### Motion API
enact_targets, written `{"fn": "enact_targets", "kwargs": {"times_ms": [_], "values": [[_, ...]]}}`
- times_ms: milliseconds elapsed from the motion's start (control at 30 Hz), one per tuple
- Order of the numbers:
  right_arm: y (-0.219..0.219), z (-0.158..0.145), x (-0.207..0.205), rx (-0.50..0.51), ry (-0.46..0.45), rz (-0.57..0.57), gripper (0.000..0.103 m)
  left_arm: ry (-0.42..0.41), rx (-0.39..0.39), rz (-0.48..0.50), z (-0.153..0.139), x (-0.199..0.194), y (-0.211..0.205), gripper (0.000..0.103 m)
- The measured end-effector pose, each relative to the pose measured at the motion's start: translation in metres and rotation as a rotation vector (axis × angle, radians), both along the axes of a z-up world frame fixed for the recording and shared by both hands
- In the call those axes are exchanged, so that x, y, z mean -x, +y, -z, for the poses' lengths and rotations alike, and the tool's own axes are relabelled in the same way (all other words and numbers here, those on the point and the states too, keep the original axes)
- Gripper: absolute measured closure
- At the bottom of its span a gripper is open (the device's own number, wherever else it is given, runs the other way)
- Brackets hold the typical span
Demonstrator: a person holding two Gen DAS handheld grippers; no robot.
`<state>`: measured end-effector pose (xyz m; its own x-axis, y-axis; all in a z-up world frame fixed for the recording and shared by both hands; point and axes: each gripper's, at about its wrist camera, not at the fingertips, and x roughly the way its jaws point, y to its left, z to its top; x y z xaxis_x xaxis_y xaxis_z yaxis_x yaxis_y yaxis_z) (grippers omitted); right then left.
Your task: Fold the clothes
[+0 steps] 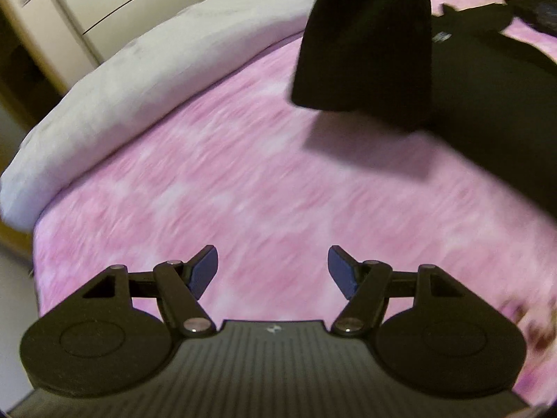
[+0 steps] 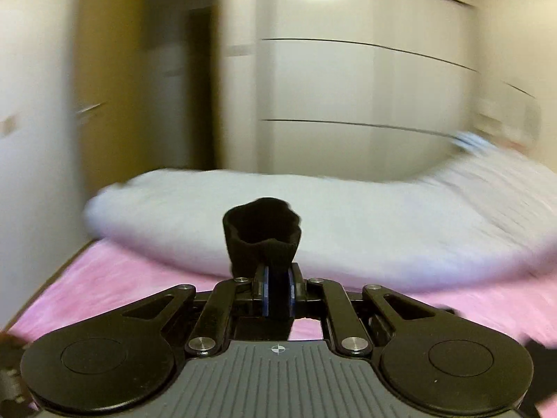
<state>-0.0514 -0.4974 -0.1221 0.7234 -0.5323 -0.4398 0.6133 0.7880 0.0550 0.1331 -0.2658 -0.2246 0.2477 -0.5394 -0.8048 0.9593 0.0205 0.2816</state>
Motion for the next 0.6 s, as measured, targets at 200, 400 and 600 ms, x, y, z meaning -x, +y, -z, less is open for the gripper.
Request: {"fn": "enact_targets", "kwargs": {"times_ms": [200, 400, 600], "values": [[-0.100, 0.050, 0.104, -0.143, -0.005, 0.172, 0.094, 0.003, -0.024, 0.046, 0.015, 0.089, -0.079, 0.037], [-0.194, 0.098, 0.201, -0.275, -0.007, 0.326, 0.094, 0.108, -0.092, -0.026, 0.047, 0.155, -0.147, 0.037], [-0.220, 0.145, 0.261, -0.418, 0.032, 0.340, 0.094, 0.165, -0.138, -0.085, 0.069, 0.178, -0.193, 0.037]]}}
